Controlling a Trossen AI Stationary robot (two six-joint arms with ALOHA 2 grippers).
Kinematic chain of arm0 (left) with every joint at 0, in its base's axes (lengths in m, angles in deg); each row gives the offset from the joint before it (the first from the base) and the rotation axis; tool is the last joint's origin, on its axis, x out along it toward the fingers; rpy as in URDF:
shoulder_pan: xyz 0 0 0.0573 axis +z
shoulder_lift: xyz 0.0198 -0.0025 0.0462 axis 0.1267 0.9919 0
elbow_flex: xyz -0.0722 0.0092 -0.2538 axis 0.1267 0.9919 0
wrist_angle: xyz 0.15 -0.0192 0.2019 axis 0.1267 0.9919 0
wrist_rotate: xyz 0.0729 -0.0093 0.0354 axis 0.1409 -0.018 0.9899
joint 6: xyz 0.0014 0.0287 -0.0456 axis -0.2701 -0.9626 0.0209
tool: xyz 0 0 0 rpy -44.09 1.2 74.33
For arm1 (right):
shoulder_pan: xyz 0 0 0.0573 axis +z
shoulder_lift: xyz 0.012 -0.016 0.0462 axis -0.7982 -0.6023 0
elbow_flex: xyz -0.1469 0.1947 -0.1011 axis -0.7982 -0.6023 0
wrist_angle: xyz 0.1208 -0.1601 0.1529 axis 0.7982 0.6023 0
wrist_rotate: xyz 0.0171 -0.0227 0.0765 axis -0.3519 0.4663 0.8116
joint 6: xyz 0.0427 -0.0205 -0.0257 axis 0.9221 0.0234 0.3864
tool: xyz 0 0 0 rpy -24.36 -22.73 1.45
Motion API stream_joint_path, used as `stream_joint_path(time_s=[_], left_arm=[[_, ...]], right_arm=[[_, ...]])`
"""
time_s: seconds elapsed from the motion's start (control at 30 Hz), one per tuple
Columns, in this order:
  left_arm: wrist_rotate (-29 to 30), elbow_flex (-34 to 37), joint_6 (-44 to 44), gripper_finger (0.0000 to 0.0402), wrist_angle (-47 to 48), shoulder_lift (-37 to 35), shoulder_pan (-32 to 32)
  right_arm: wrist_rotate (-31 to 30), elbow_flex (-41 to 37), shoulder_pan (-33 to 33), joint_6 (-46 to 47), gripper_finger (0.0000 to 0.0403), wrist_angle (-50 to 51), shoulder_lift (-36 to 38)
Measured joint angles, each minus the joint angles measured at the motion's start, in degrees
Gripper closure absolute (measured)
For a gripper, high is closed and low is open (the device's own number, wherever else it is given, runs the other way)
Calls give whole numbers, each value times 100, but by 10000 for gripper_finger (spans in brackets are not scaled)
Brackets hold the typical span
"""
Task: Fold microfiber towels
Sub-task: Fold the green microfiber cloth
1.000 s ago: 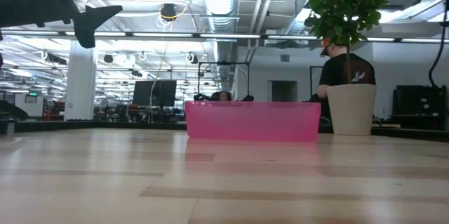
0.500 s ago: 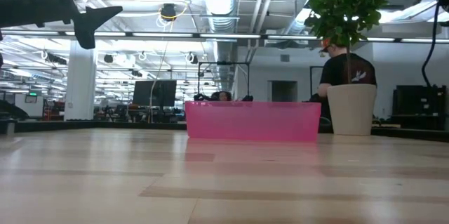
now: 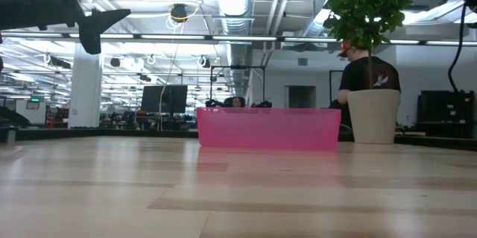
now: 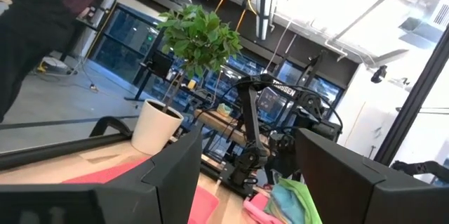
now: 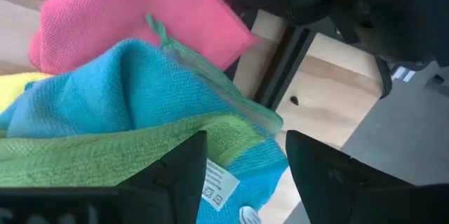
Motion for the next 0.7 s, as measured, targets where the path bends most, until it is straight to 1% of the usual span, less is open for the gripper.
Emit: stream_joint_path(time_s=[0.27, 0.4, 0.57, 0.63, 0.7], left_arm=[[-63, 0, 85, 177, 13, -2, 0], [-235, 0, 87, 177, 13, -1, 0], [-260, 0, 155, 177, 11, 0, 0], [-262, 0, 155, 177, 11, -2, 0], [-262, 0, 160, 177, 11, 0, 0]], right_arm=[[36, -28, 34, 42, 182, -68, -41], [34, -278, 34, 41, 182, -399, -42], [27, -374, 36, 39, 182, -589, -42], [24, -374, 36, 39, 188, -564, -42], [23, -374, 38, 39, 202, -533, -42]])
